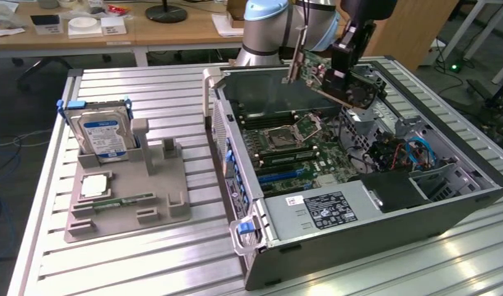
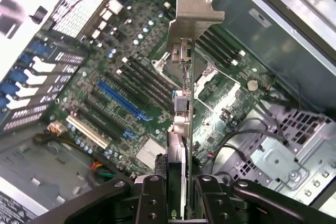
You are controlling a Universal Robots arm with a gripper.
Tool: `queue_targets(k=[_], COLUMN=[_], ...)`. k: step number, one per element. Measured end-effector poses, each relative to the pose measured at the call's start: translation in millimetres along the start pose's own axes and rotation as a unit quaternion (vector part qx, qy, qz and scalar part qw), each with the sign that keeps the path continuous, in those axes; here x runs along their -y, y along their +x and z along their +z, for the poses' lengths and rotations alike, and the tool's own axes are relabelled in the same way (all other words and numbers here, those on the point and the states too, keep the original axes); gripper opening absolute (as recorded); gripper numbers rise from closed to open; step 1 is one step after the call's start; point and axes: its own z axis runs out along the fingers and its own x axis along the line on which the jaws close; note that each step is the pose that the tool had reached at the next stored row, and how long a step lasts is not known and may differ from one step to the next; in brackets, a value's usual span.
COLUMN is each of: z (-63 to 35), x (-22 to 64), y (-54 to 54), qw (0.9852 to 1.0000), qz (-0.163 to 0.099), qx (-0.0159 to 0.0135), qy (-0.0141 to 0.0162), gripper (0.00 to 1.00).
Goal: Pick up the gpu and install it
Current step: 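Insert the gpu into the slot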
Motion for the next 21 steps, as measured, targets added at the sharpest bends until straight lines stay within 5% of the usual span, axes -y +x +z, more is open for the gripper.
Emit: queue_targets(k=[8, 15, 19, 20, 21], z=[0.0, 0.0, 0.0, 0.0, 0.0], x=[0.0, 0.0, -0.1, -0.1, 0.0], y=[0.0, 0.1, 0.0, 0.0, 0.0], qw=[0.9979, 0.992, 0.9867, 0.9808, 0.9764], qz=[-0.065, -0.126, -0.163, -0.195, -0.216], qx=[0.0002, 0.0009, 0.0017, 0.0027, 0.003], qy=[0.0027, 0.0047, 0.0054, 0.0058, 0.0064], gripper=[0.27, 0.27, 0.27, 0.27, 0.27])
